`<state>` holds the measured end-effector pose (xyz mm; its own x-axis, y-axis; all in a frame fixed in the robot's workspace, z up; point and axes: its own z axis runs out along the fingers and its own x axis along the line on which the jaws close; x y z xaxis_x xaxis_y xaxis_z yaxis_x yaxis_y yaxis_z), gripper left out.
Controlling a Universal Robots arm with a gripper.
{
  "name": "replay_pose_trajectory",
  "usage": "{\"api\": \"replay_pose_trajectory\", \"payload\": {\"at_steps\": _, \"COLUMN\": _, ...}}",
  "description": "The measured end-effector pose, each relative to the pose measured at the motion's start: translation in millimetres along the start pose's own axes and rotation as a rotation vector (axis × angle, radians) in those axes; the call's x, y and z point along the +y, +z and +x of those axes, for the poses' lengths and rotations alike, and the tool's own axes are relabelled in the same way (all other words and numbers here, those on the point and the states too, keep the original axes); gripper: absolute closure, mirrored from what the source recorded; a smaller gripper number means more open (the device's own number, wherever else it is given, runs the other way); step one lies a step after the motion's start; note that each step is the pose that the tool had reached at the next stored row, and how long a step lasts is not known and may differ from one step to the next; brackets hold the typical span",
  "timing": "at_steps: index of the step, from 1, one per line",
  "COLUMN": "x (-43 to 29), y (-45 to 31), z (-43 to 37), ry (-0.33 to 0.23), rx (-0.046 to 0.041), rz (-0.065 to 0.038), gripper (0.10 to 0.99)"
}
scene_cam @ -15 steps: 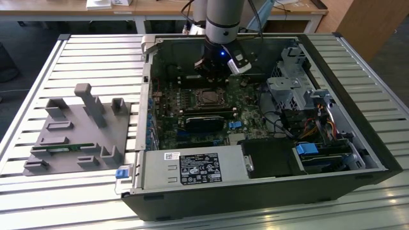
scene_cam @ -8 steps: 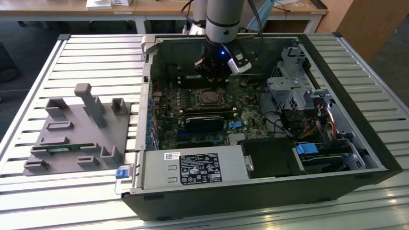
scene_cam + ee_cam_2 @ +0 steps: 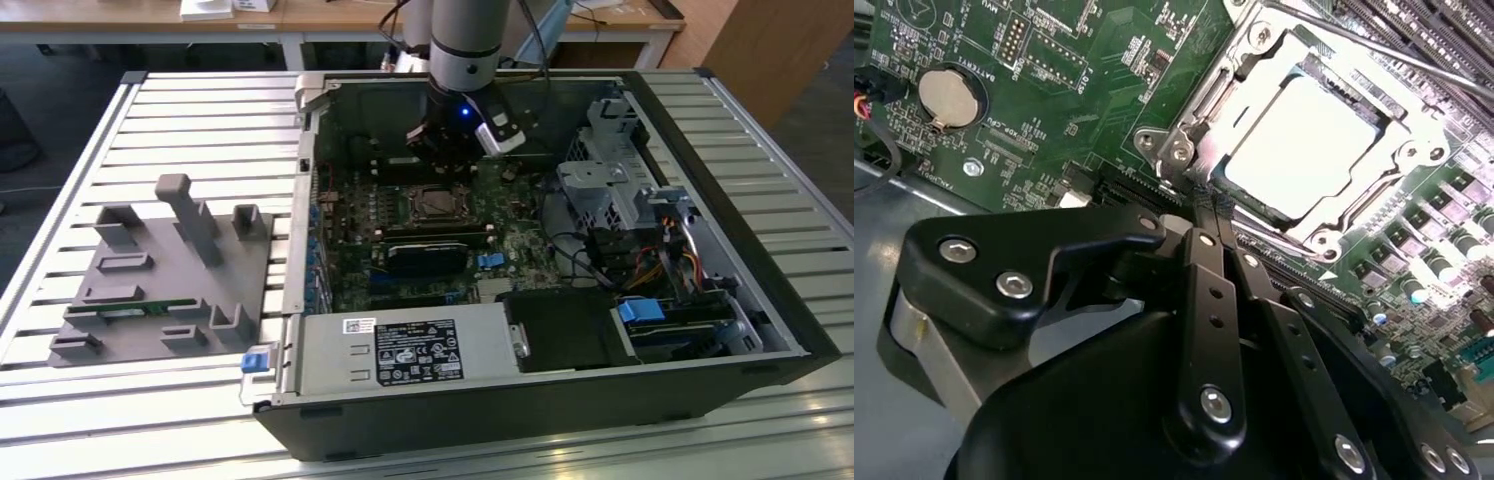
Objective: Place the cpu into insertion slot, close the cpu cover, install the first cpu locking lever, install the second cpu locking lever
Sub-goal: 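Install the first cpu locking lever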
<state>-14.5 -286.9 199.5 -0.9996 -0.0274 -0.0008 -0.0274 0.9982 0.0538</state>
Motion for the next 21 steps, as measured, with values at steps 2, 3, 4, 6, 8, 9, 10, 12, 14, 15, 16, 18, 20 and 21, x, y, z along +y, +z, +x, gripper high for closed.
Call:
{"api": "replay_pose_trajectory", "payload": {"at_steps": 2, "x": 0.1, "y": 0.9, "z": -0.1, "ry": 0.000, "rx": 0.0003, "rz": 0.004, "gripper": 0.969}}
{"api": "replay_pose_trajectory", "payload": {"at_steps": 3, "x": 0.1, "y": 1.2, "z": -0.2, "ry": 0.000, "rx": 0.0002, "rz": 0.006, "gripper": 0.969}}
{"api": "replay_pose_trajectory", "payload": {"at_steps": 4, "x": 0.2, "y": 1.3, "z": -0.2, "ry": 0.000, "rx": 0.0000, "rz": 0.007, "gripper": 0.969}}
{"api": "replay_pose_trajectory", "payload": {"at_steps": 6, "x": 0.5, "y": 1.7, "z": -0.5, "ry": 0.000, "rx": -0.0011, "rz": 0.006, "gripper": 0.969}}
{"api": "replay_pose_trajectory", "payload": {"at_steps": 8, "x": 0.5, "y": 0.6, "z": -0.3, "ry": 0.000, "rx": -0.0004, "rz": 0.007, "gripper": 0.969}}
{"api": "replay_pose_trajectory", "payload": {"at_steps": 9, "x": 0.6, "y": 0.2, "z": -0.3, "ry": 0.000, "rx": -0.0003, "rz": 0.007, "gripper": 0.969}}
{"api": "replay_pose_trajectory", "payload": {"at_steps": 10, "x": 0.7, "y": -0.4, "z": -0.3, "ry": 0.000, "rx": -0.0002, "rz": 0.007, "gripper": 0.969}}
{"api": "replay_pose_trajectory", "payload": {"at_steps": 12, "x": 0.8, "y": -0.7, "z": -0.3, "ry": 0.000, "rx": -0.0004, "rz": 0.008, "gripper": 0.969}}
{"api": "replay_pose_trajectory", "payload": {"at_steps": 14, "x": 0.8, "y": -0.8, "z": -0.3, "ry": 0.000, "rx": 0.0000, "rz": 0.016, "gripper": 0.969}}
{"api": "replay_pose_trajectory", "payload": {"at_steps": 15, "x": 0.8, "y": -0.8, "z": -0.3, "ry": 0.000, "rx": 0.0002, "rz": 0.020, "gripper": 0.969}}
{"api": "replay_pose_trajectory", "payload": {"at_steps": 16, "x": 0.8, "y": -1.1, "z": -0.3, "ry": 0.000, "rx": 0.0002, "rz": 0.022, "gripper": 0.969}}
{"api": "replay_pose_trajectory", "payload": {"at_steps": 18, "x": 0.9, "y": -1.2, "z": -0.3, "ry": 0.000, "rx": 0.0001, "rz": 0.026, "gripper": 0.969}}
{"api": "replay_pose_trajectory", "payload": {"at_steps": 20, "x": 0.8, "y": -1.3, "z": -0.4, "ry": 0.000, "rx": 0.0007, "rz": 0.038, "gripper": 0.969}}
{"api": "replay_pose_trajectory", "payload": {"at_steps": 21, "x": 0.9, "y": -1.2, "z": -0.4, "ry": 0.000, "rx": 0.0007, "rz": 0.043, "gripper": 0.969}}
